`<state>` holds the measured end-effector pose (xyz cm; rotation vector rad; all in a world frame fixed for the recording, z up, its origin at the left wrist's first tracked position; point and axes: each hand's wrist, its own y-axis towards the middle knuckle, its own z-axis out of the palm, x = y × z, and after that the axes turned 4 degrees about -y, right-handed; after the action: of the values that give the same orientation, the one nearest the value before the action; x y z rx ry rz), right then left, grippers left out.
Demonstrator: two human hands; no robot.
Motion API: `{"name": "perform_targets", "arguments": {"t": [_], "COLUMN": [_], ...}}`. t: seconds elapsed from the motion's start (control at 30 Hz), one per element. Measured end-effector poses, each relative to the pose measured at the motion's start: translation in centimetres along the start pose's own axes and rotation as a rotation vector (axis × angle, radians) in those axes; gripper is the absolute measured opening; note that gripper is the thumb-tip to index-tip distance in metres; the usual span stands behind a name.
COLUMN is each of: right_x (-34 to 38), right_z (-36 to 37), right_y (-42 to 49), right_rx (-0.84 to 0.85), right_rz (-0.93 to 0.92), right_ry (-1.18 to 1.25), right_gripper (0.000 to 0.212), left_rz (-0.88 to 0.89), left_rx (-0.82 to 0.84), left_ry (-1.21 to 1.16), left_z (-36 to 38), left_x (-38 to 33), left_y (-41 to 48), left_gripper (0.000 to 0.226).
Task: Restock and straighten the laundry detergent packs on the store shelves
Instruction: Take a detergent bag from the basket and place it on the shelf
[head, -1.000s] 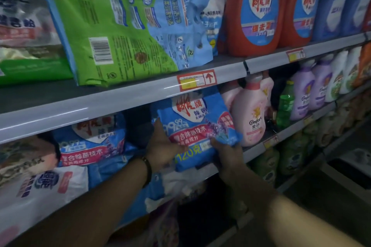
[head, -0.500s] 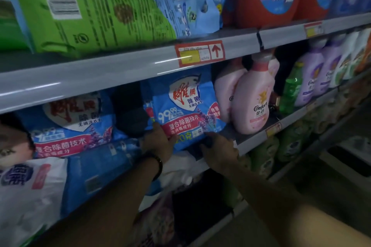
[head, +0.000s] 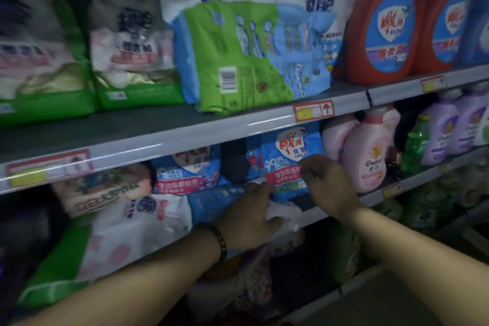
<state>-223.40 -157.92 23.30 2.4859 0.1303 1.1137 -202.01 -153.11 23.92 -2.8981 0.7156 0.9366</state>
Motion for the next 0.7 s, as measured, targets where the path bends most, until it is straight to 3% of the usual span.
{"name": "perform_targets", "arguments": {"t": [0.3, 0.57, 0.7], "right_x": [12.4, 18.6, 19.4], "right_z": [-2.5, -6.8, -7.0], "right_y": [-2.0, 1.4, 4.3], "right_rx": [-0.025, -0.004, 0.012], "right_rz": [0.001, 0.027, -0.016], "right_ry": [0.148, 0.129, -0.047], "right_gripper": [0.008, 0.028, 0.053], "left_rz": [0.011, -0.016, -0.082], "left_rx": [-0.162, -0.398, -0.471], "left_ry": [0.100, 0.075, -0.126], "left_z": [-9.2, -18.1, -20.2], "left_x": [-5.1, -9.2, -9.0], "left_y": [-8.1, -5.3, -1.9], "left_gripper": [0.036, 0.045, 0.052]}}
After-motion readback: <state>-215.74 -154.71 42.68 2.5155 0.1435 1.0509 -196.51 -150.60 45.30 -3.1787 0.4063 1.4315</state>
